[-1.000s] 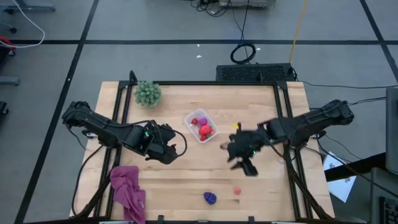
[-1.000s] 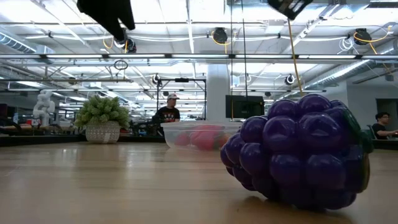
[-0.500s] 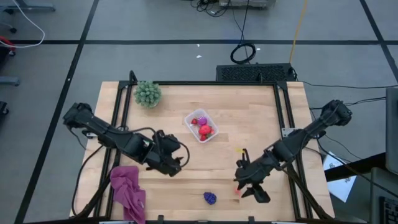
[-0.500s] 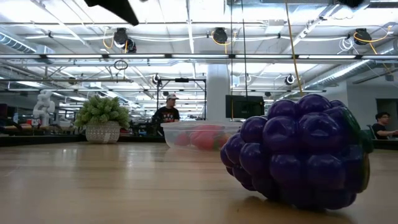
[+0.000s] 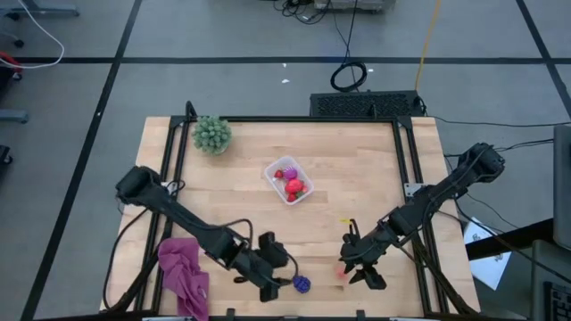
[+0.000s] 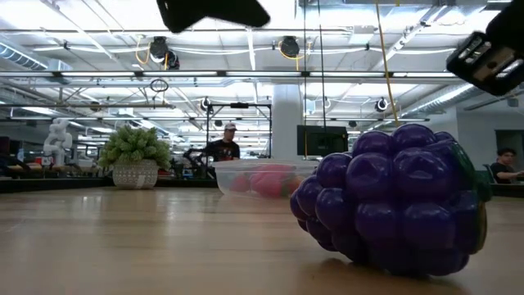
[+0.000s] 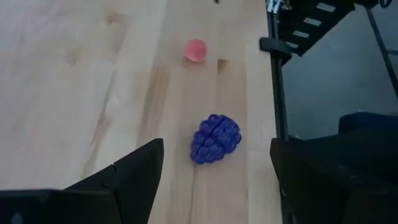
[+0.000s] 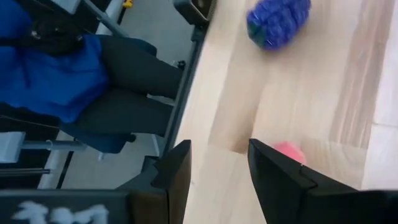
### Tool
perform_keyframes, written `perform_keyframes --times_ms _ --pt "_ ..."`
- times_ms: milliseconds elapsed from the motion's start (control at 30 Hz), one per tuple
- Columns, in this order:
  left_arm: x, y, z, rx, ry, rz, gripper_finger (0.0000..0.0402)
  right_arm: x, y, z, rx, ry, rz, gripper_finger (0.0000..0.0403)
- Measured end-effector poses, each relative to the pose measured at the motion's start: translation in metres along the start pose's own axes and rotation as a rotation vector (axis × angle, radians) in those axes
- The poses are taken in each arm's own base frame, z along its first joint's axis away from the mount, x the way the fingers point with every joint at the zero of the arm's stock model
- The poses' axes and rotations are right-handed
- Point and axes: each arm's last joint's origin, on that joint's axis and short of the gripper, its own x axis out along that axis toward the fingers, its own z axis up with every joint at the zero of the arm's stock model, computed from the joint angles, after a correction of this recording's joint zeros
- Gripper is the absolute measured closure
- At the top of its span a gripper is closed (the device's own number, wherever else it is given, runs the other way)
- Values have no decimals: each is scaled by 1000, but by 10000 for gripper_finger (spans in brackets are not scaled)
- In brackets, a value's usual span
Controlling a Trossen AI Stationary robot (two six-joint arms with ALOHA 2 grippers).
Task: Pick and placing Produce into tupperware
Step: Put the grapes into the transparent bin
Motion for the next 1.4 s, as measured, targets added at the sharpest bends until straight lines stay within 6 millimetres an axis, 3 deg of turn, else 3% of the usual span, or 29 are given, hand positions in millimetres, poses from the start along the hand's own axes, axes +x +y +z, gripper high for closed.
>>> perform_keyframes --times_ms 367,700,1033,1400 --pt "36 1 -20 168 88 -11 105 -1 -2 3 13 -54 24 252" --pt "38 2 -21 237 93 -15 105 -16 -10 19 34 -161 32 252" --pt "71 4 -38 225 152 -81 105 -24 -28 27 52 -196 -18 252" --pt "75 6 -36 275 122 -78 105 -26 -32 30 63 -212 -26 252"
